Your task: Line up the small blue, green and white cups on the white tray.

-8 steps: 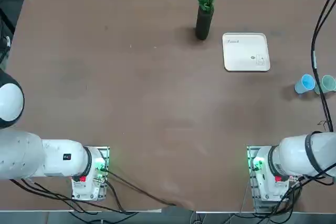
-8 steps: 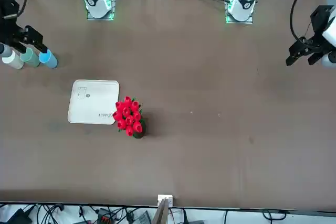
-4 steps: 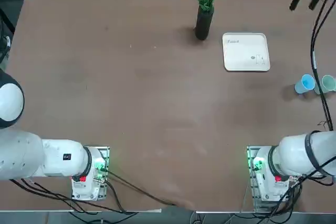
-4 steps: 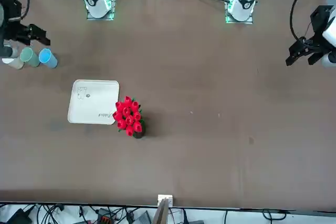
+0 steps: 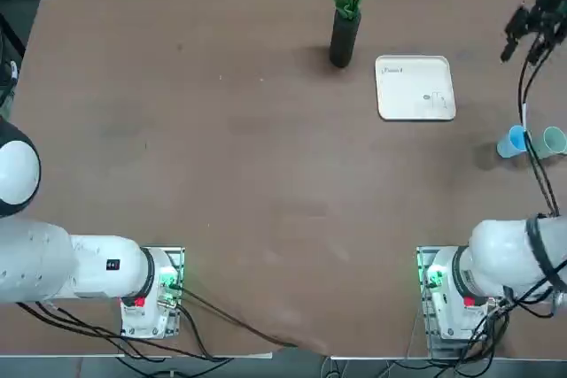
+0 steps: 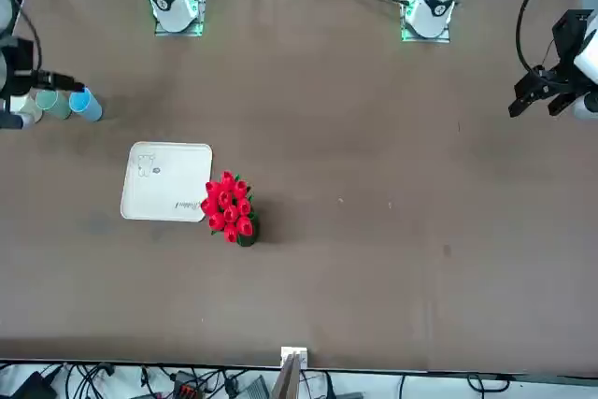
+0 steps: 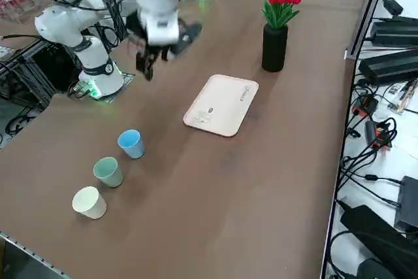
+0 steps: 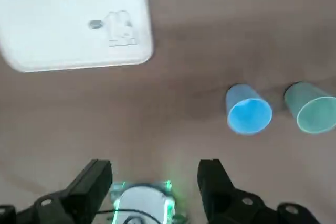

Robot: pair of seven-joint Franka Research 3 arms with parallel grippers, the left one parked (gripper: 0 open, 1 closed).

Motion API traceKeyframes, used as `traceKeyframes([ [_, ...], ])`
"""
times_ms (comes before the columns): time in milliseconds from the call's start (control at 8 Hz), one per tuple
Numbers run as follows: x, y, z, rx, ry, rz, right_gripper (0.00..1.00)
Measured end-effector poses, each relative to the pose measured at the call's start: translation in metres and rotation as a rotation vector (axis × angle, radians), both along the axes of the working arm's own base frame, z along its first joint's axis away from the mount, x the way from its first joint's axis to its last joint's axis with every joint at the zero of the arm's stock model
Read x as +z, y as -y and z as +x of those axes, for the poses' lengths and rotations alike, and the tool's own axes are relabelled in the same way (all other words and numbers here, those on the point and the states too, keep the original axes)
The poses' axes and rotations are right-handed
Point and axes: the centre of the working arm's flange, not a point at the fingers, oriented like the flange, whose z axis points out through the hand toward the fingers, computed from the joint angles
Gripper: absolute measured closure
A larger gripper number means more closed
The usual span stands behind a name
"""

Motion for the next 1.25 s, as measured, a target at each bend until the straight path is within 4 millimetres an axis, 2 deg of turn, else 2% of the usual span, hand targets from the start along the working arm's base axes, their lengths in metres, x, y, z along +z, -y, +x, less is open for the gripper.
traceKeyframes([
  [125, -0.038, 0.026, -0.018, -0.019, 0.034, -0.001, 0.0],
  [250, -0.073, 0.041, -0.037, -0.026, 0.067, -0.006, 0.0],
  [375, -0.103, 0.049, -0.056, -0.022, 0.097, -0.008, 0.0],
  [500, -0.123, 0.054, -0.072, -0.019, 0.115, -0.008, 0.0],
  [750, -0.142, 0.062, -0.092, -0.029, 0.14, -0.015, 0.0],
  [1250, -0.172, 0.055, -0.113, -0.037, 0.191, -0.041, 0.04],
])
